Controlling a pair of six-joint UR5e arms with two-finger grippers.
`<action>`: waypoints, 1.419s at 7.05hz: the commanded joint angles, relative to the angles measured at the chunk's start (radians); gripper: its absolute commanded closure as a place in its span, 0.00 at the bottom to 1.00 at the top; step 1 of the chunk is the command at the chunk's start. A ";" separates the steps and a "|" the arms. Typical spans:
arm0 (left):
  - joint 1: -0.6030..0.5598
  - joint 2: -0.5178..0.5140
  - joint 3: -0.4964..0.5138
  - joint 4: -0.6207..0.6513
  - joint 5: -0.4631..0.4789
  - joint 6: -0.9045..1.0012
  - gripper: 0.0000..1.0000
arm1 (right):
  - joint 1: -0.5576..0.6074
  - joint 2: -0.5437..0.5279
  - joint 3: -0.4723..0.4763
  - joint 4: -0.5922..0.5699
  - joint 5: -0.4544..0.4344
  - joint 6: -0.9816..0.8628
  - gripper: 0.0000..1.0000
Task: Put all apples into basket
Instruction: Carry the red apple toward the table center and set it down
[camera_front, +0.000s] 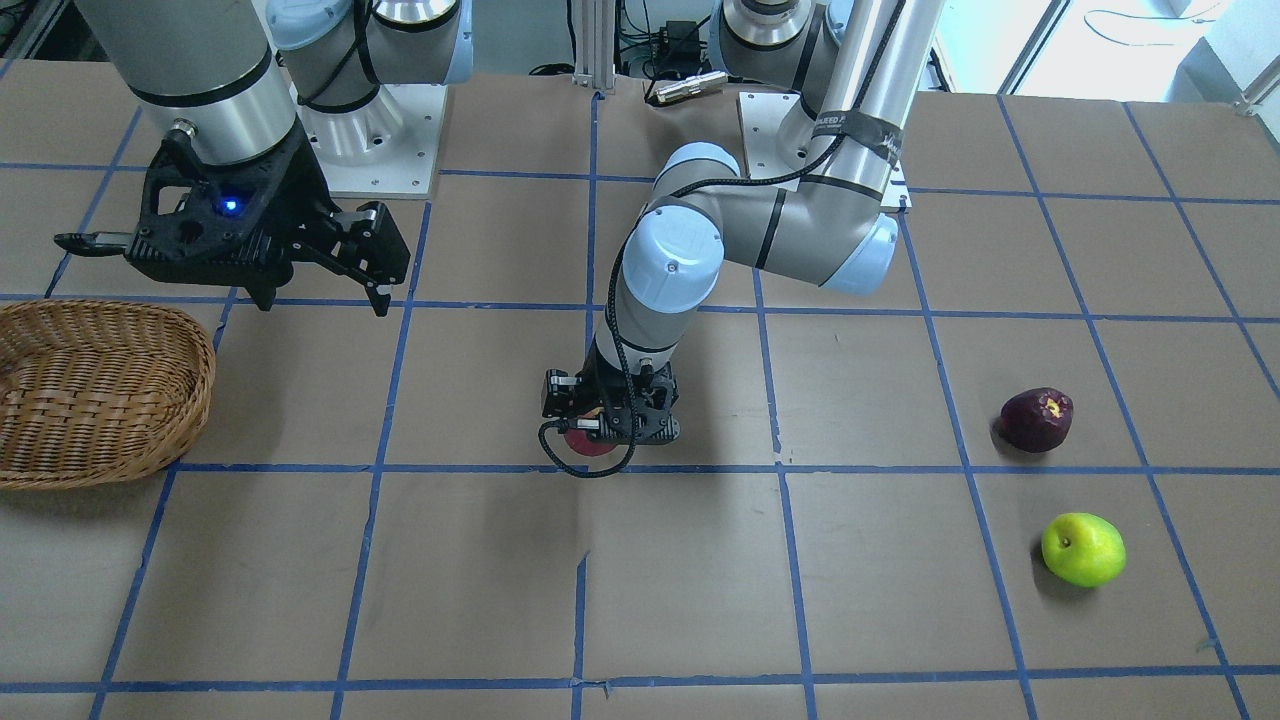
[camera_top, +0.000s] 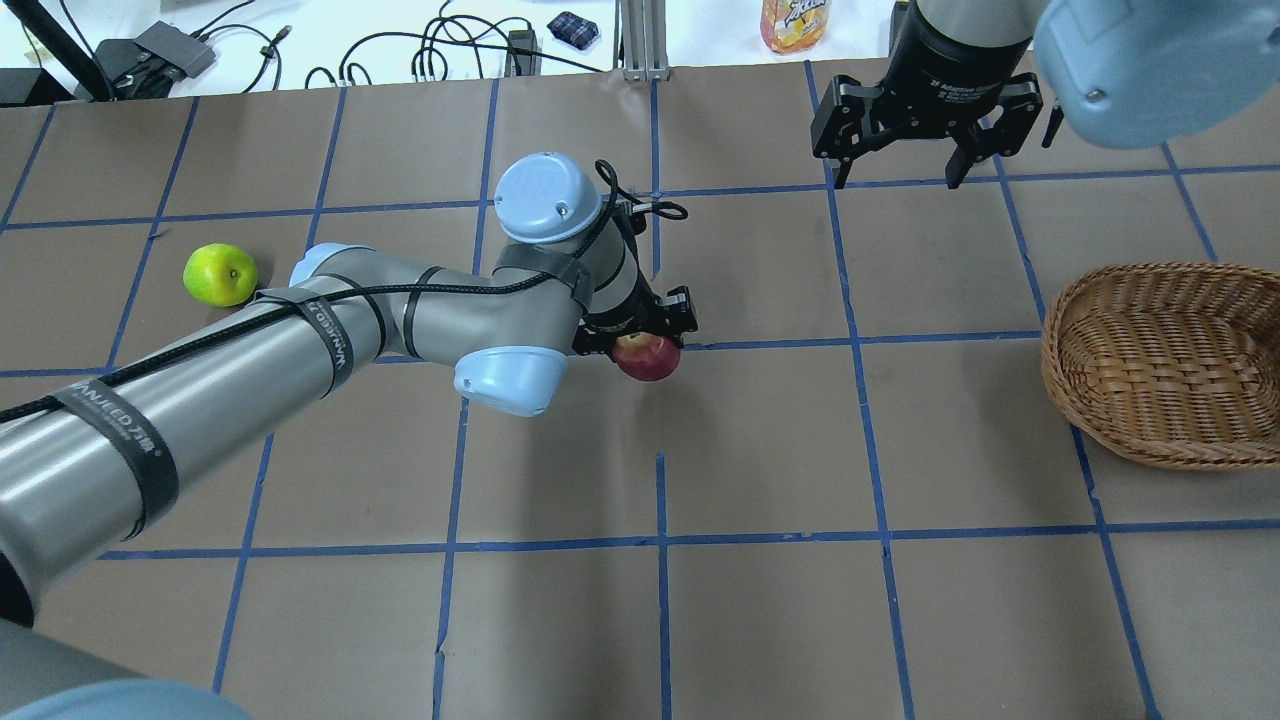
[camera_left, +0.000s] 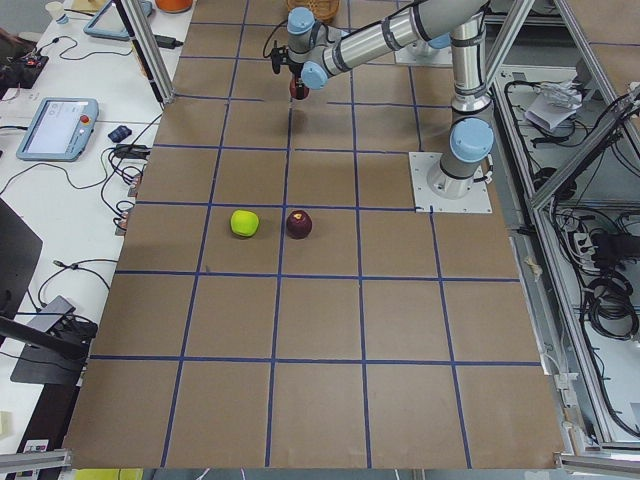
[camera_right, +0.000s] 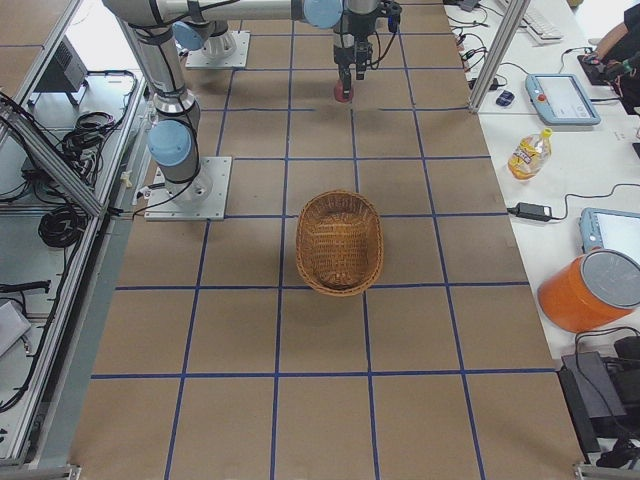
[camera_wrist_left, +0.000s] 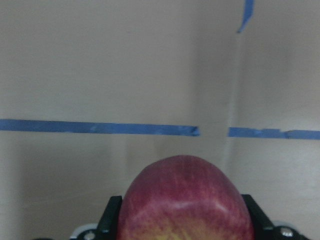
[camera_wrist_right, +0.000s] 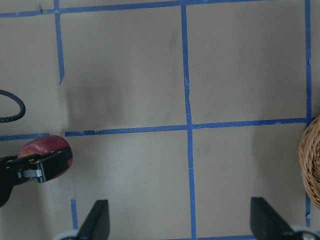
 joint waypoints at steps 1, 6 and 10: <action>-0.004 -0.074 0.010 0.111 0.005 -0.005 0.44 | 0.000 -0.001 0.005 -0.001 0.000 0.006 0.00; 0.184 0.106 0.033 -0.117 0.007 0.224 0.00 | 0.043 0.039 0.051 -0.094 0.023 0.060 0.00; 0.619 0.223 0.004 -0.299 0.274 0.856 0.00 | 0.270 0.289 0.193 -0.568 0.005 0.324 0.00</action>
